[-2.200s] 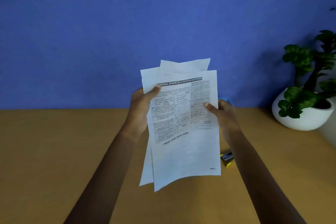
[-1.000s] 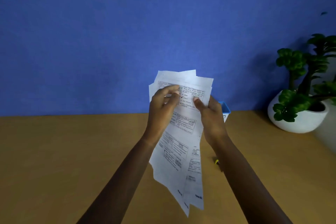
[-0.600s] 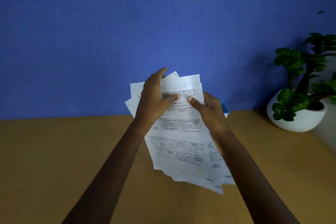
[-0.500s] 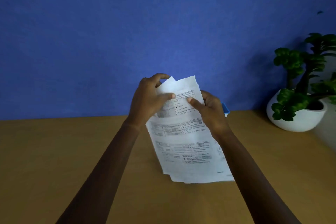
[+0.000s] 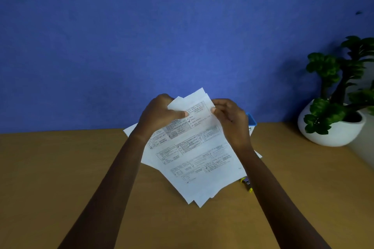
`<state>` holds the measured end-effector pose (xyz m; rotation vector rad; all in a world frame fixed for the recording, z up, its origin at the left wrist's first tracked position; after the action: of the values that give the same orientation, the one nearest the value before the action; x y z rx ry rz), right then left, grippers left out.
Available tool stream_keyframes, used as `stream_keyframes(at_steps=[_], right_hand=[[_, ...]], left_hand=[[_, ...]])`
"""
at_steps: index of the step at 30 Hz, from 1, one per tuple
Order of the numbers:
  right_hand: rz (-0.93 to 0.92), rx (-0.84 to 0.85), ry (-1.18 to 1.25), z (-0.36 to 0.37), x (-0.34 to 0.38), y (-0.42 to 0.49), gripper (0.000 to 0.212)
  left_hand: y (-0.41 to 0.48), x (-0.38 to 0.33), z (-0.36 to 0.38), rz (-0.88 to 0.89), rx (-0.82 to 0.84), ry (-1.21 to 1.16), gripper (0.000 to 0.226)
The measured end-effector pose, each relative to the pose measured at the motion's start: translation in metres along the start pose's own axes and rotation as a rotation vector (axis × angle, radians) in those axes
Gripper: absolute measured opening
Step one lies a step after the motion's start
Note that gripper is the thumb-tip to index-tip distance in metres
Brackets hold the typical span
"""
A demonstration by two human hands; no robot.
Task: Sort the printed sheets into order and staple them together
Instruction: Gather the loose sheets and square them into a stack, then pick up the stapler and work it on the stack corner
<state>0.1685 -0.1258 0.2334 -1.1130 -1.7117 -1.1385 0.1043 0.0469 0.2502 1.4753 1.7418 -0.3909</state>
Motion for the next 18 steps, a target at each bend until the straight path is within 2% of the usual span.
stream_keyframes(at_steps=[3,6,10,13,15,18], right_hand=[[0.006,-0.164,-0.175,-0.021,-0.028,-0.001,0.023],[0.101,-0.223,-0.419,-0.035,-0.072,-0.001,0.028],[0.449,-0.048,-0.692,-0.037,-0.152,-0.011,0.036],[0.718,0.048,-0.706,-0.036,-0.191,-0.034,0.039],[0.802,0.085,-0.691,-0.036,-0.205,-0.047,0.042],[0.815,0.116,-0.748,-0.035,-0.213,-0.053,0.040]], left_hand=[[-0.003,0.014,-0.008,-0.035,-0.078,-0.124,0.020],[-0.008,0.026,-0.012,-0.081,-0.125,-0.308,0.019],[-0.013,0.035,-0.006,-0.135,-0.161,-0.461,0.013],[-0.018,0.041,0.000,-0.189,-0.193,-0.570,0.020],[-0.022,0.045,0.003,-0.228,-0.211,-0.645,0.026],[-0.026,0.051,0.008,-0.275,-0.225,-0.758,0.027]])
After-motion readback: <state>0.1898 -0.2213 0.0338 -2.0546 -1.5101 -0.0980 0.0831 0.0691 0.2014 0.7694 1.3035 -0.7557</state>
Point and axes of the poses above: each hand's wrist, its own y-axis towards the middle knuckle, its own z-axis out of the palm, x = y × z, the point moved 7 cm from there along y, towards the middle knuckle, and after that the axes turned 10 degrees about z, right-handed, at the moved point
